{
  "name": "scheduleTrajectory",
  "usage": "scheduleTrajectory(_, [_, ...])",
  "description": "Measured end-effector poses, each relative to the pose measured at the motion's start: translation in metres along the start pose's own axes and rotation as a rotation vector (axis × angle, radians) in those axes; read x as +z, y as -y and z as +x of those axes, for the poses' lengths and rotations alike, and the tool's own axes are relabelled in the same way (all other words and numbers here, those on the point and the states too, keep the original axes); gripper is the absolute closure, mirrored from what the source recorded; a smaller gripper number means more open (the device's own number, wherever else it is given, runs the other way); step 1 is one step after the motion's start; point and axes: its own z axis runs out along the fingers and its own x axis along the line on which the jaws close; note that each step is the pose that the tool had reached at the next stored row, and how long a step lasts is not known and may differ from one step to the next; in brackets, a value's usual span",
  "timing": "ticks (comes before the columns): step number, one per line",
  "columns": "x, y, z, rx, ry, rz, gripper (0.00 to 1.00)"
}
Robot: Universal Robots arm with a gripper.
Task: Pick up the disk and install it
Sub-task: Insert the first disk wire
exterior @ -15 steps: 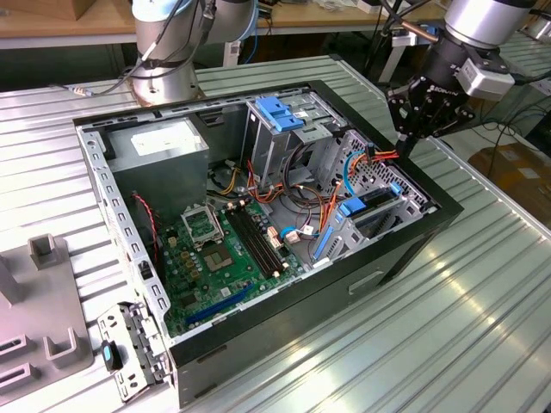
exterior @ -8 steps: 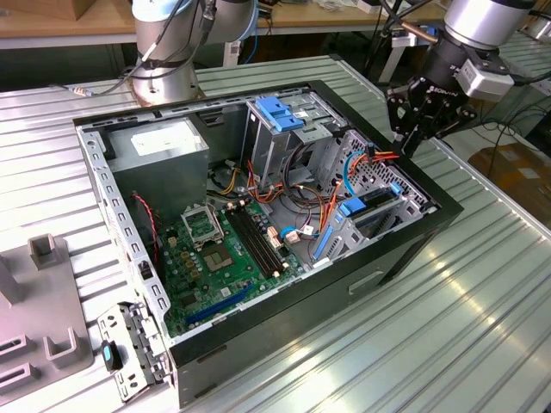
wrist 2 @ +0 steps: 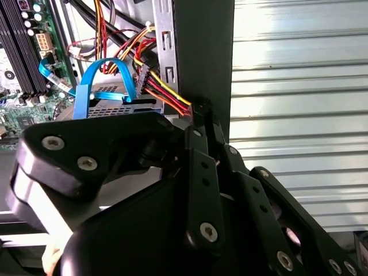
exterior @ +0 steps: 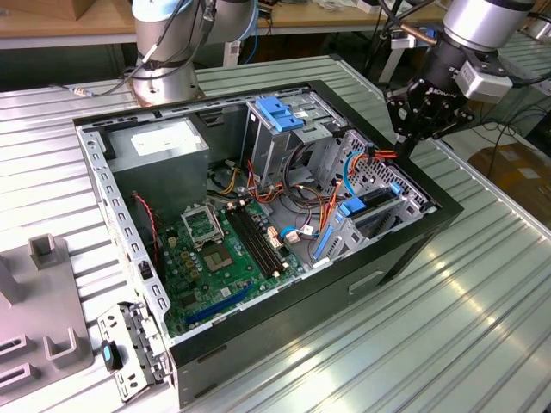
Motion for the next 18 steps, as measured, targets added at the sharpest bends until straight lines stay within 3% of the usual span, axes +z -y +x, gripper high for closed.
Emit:
scheduleTrajectory(1, [0.0,0.0001,0.0001,0.0,0.0001,0.0,0.83])
scheduleTrajectory(7, [-0.0094,0.0002,0.0003,0.0,-0.0003,-0.0006,0.83])
scheduleTrajectory(18, [-0.0093,-0.0017,-0.0023,0.053,-0.0013,-0.0017,0.83])
